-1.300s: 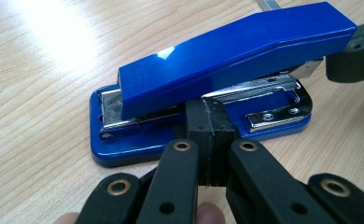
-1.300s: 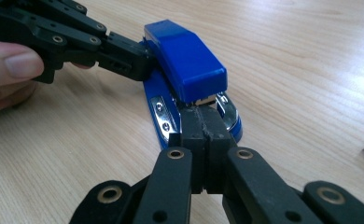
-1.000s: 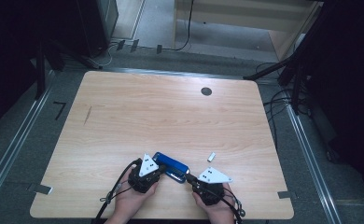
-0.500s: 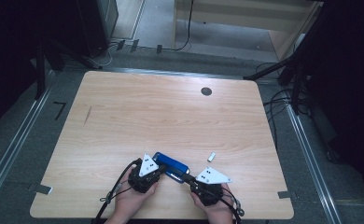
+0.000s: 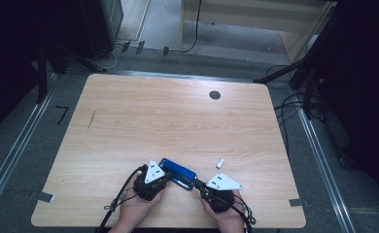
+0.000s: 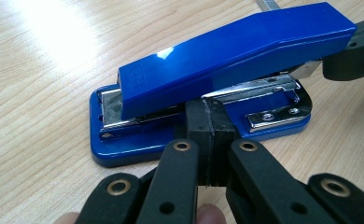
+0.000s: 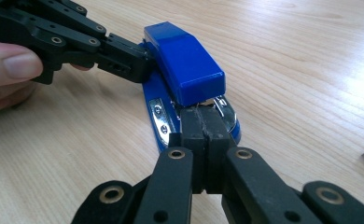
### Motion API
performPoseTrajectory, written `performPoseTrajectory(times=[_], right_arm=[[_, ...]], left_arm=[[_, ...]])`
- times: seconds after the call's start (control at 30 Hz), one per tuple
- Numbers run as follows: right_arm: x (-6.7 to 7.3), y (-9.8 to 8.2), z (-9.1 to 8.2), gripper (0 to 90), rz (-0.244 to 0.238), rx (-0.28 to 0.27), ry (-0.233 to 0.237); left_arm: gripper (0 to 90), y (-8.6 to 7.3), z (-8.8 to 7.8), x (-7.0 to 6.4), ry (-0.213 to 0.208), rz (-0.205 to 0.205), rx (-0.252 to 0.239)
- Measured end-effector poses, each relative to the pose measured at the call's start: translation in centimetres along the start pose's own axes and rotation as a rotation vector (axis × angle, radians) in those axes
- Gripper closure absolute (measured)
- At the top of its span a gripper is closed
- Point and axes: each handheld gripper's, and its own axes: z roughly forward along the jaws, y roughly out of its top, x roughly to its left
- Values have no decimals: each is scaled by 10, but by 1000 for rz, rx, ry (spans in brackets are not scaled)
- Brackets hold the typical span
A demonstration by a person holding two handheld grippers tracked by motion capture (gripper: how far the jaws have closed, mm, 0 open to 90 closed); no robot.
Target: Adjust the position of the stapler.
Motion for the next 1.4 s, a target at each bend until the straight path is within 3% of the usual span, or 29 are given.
performPoseTrajectory(times=[0.53, 1.4], right_arm=[[-1, 6, -3, 900, 11, -40, 10], [6, 41, -6, 900, -49, -131, 18]], left_arm=[[900, 0, 0, 0, -2, -1, -2], [900, 0, 0, 0, 3, 14, 1]])
